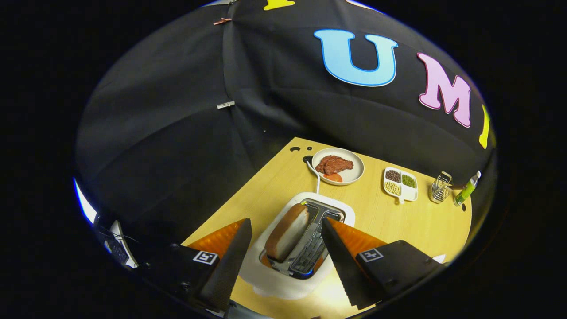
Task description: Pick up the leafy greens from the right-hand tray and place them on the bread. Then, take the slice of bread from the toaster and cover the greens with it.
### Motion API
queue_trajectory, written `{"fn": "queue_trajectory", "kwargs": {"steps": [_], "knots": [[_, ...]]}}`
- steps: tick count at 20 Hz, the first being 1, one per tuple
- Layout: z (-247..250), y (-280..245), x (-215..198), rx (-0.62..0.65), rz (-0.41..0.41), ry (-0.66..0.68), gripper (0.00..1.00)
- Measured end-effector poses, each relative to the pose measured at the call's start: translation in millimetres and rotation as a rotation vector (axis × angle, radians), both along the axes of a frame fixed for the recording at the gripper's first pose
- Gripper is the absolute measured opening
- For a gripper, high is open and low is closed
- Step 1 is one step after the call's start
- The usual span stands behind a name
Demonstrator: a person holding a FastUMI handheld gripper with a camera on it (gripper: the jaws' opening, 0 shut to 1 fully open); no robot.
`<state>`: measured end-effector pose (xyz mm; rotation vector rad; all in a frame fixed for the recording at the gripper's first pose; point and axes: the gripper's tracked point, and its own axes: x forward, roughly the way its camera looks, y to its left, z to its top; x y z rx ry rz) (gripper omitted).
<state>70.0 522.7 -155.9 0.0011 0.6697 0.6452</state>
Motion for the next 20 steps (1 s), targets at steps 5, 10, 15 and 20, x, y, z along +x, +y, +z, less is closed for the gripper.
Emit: {"fn": "queue_trajectory", "kwargs": {"steps": [5,10,15,20], "knots": [[-26.9,0.3,12.5,-0.019,-0.087,0.078,0.74],[-32.7,-0.4,4.5,0.083,-0.175,0.164,0.18],[-0.2,-14.2,4.1,0.170,-0.151,0.117,0.13],[55.4,-53.4,10.1,0.315,-0.152,0.125,0.13]]}}
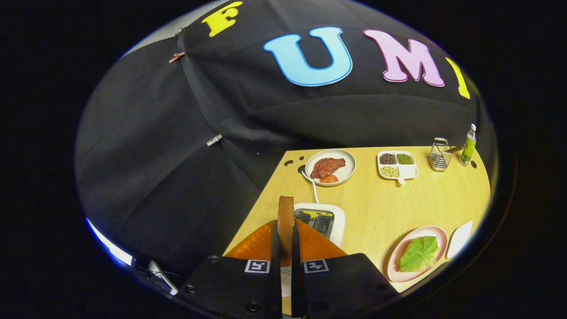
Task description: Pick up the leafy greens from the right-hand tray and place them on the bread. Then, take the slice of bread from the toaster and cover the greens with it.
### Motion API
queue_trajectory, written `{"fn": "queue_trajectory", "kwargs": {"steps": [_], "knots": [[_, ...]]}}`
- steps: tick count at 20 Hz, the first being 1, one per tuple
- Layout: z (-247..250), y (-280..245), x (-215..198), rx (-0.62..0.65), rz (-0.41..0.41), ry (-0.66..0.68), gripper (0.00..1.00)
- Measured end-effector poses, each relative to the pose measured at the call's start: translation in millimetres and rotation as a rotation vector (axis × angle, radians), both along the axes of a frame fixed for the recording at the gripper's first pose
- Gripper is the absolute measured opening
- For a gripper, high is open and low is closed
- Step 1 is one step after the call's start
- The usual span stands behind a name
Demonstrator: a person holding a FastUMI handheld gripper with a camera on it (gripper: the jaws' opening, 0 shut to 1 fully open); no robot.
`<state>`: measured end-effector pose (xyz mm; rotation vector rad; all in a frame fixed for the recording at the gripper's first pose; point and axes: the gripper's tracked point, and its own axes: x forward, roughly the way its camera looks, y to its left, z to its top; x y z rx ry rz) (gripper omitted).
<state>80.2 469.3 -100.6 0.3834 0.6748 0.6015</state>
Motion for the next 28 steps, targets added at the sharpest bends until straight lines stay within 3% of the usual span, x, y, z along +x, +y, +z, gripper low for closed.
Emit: {"fn": "queue_trajectory", "kwargs": {"steps": [6,14,20,28], "knots": [[12.5,-116.2,14.5,0.007,-0.071,-0.047,0.13],[-56.7,-261.2,15.0,-0.140,-0.226,-0.020,0.13],[-125.4,-275.3,8.8,-0.203,-0.222,0.055,0.13],[-182.3,-238.2,8.7,-0.046,-0.207,0.193,0.13]]}}
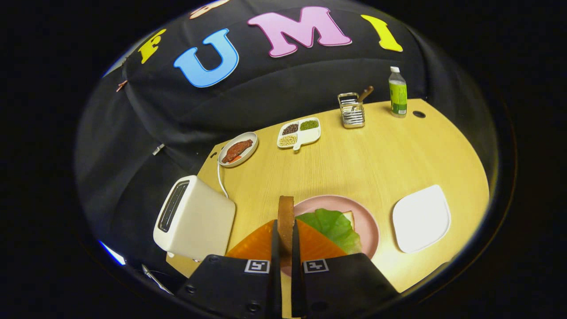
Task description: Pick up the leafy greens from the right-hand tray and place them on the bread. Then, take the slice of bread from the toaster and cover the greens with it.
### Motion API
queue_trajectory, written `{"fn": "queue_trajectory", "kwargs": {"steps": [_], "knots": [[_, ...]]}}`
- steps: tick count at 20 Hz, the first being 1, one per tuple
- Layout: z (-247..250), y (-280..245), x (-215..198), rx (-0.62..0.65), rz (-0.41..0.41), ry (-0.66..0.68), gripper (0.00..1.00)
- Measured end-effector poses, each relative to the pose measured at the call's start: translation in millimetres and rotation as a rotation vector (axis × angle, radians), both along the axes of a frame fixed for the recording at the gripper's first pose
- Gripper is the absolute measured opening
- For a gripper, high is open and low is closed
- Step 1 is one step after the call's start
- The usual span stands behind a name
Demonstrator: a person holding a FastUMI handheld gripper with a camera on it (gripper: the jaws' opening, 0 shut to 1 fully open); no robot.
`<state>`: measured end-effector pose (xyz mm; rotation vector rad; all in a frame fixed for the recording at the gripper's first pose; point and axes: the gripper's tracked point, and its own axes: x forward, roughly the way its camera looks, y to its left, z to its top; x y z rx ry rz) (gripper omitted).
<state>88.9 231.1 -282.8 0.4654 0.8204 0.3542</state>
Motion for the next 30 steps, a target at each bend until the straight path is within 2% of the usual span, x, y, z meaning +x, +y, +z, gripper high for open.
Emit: {"fn": "queue_trajectory", "kwargs": {"steps": [6,13,15,16,18,20,21,22,27,30], "knots": [[-55.2,-45.7,10.3,-0.091,-0.046,0.058,0.13],[-87.2,-55.2,8.3,-0.306,0.053,0.000,0.13],[-94.3,-63.2,10.1,-0.385,0.065,-0.016,0.24],[-94.6,-62.6,10.4,-0.405,0.069,-0.021,0.36],[-98.3,-72.1,12.6,-0.484,0.088,-0.035,0.53],[-94.0,-74.4,14.6,-0.535,0.116,-0.063,0.65],[-93.5,-77.5,15.9,-0.562,0.126,-0.073,0.66],[-91.2,-79.9,16.1,-0.572,0.131,-0.082,0.76],[-80.1,-91.7,10.9,-0.523,0.105,-0.058,0.92],[-61.0,-99.6,10.1,-0.495,0.090,-0.088,0.95]]}}
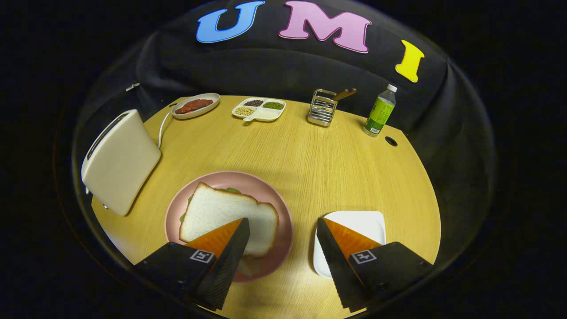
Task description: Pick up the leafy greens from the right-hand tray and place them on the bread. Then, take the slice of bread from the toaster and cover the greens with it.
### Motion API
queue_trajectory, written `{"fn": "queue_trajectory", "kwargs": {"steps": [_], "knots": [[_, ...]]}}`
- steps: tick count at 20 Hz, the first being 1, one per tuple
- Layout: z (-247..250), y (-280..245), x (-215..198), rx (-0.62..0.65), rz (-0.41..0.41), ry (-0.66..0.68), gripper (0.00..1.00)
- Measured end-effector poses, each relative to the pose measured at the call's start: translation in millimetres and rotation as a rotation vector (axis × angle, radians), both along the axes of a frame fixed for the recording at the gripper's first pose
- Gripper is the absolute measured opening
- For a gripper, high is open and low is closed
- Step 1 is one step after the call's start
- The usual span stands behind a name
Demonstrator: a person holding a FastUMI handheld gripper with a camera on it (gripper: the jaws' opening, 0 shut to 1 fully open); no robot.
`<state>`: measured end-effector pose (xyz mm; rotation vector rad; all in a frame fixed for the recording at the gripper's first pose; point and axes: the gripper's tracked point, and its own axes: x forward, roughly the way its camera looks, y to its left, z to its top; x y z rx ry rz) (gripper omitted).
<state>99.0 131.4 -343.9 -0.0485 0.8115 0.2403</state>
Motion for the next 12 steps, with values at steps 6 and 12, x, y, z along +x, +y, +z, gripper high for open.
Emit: {"fn": "queue_trajectory", "kwargs": {"steps": [6,12], "knots": [[75.3,-5.4,-6.9,0.075,0.011,-0.146,0.97],[159.8,-5.6,-18.0,0.145,0.053,-0.306,0.98]]}}
